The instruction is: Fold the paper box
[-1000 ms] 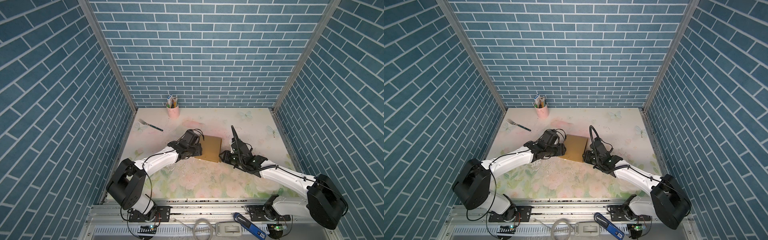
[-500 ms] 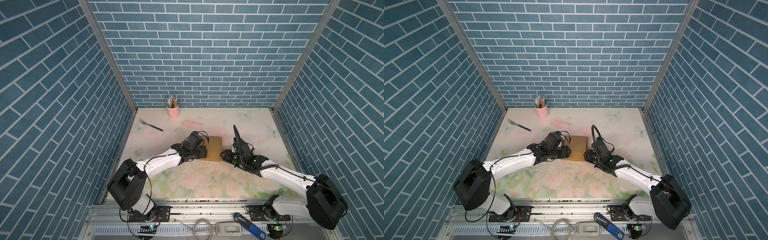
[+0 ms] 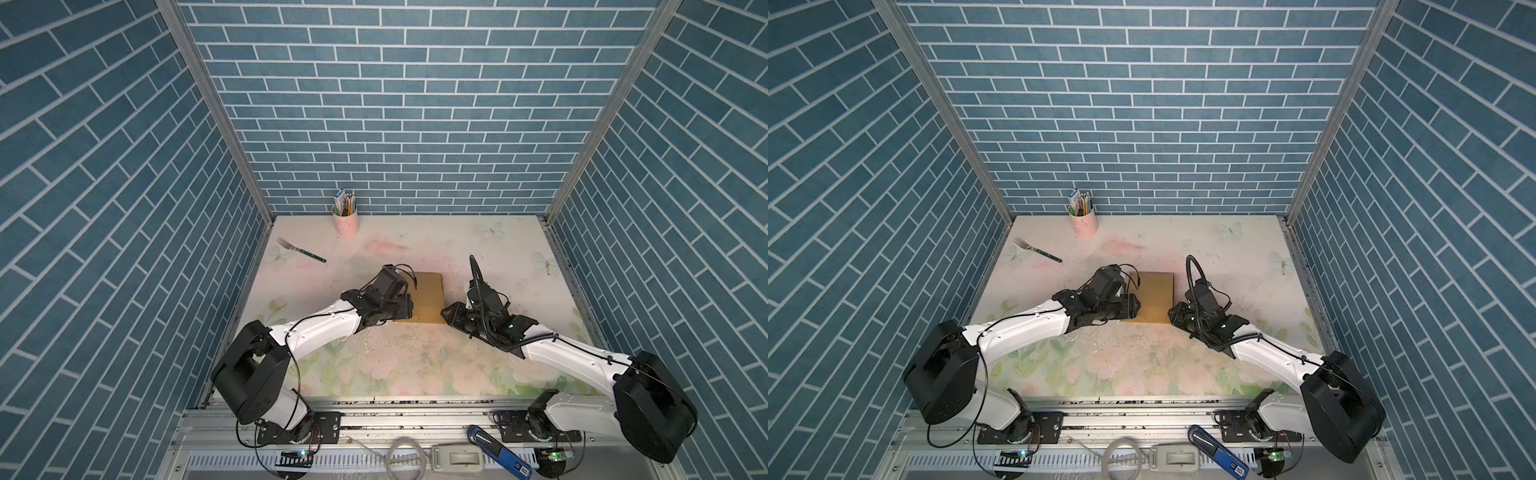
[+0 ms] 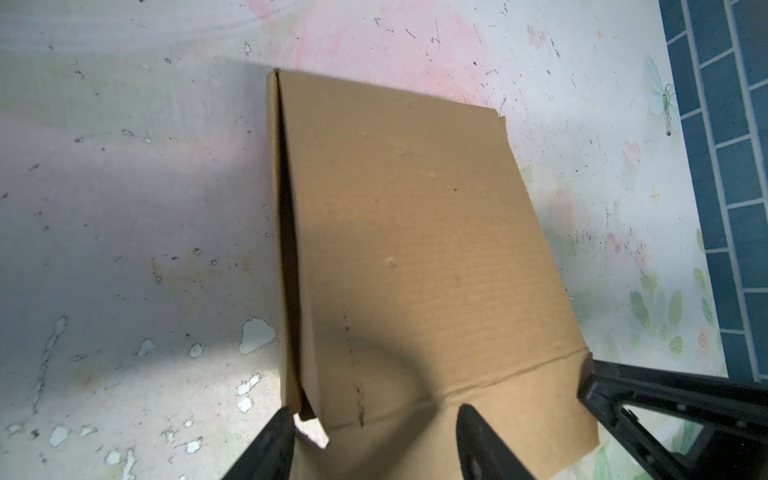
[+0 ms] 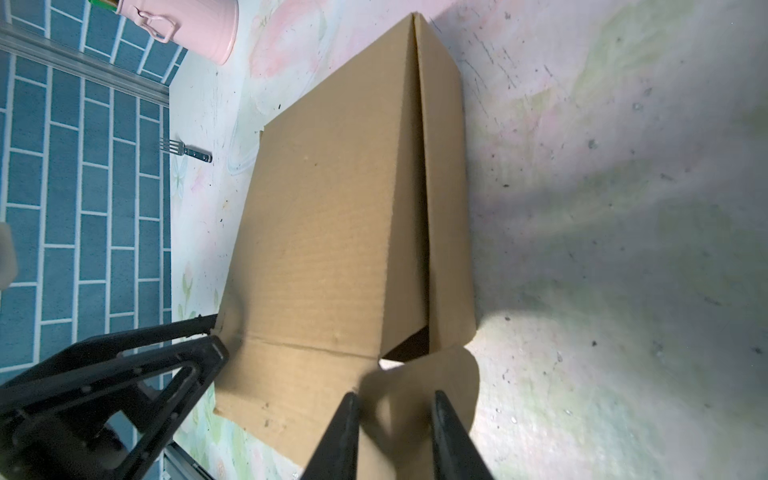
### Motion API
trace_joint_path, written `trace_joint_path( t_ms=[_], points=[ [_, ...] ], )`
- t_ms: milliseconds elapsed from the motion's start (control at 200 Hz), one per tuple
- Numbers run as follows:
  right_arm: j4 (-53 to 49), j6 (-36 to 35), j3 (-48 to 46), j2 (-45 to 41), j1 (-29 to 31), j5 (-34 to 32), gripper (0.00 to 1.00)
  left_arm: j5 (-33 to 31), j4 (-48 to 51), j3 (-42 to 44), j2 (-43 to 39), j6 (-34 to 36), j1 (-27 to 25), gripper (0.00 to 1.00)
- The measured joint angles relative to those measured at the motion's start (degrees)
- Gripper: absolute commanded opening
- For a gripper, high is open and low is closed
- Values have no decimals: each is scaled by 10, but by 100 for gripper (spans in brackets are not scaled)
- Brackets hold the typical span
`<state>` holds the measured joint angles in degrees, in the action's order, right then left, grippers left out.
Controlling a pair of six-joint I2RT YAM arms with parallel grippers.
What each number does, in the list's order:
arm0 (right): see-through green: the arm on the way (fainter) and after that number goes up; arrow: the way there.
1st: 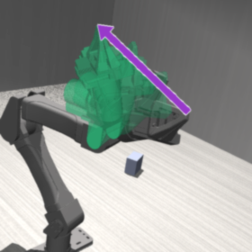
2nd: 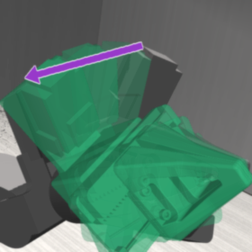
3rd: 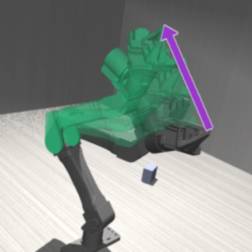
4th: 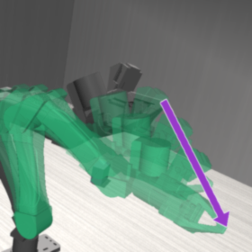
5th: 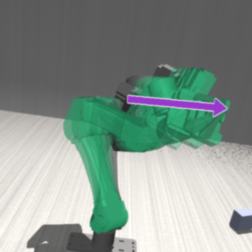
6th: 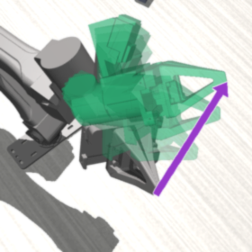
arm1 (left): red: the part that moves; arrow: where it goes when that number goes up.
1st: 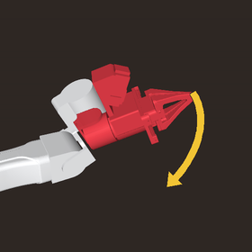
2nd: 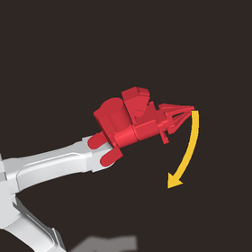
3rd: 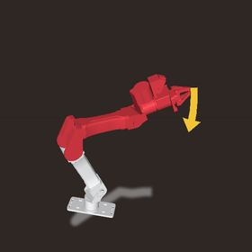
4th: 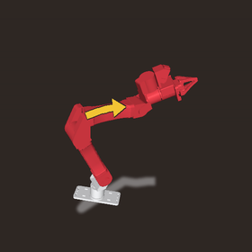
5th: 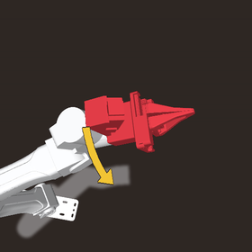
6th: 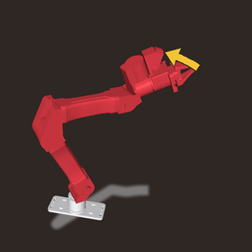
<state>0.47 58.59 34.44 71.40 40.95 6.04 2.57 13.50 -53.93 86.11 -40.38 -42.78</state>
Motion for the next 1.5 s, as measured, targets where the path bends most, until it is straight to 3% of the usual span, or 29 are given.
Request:
trace_joint_path(
  t_ms=[695,1501],
  points=[
    [66,71,-17,1,0,38,23,-4,1,8,-1,-1,-3,64],
    [101,77,-45,1,0,43,21,-4,-4,18,-2,-4,-5,64]
  ],
)
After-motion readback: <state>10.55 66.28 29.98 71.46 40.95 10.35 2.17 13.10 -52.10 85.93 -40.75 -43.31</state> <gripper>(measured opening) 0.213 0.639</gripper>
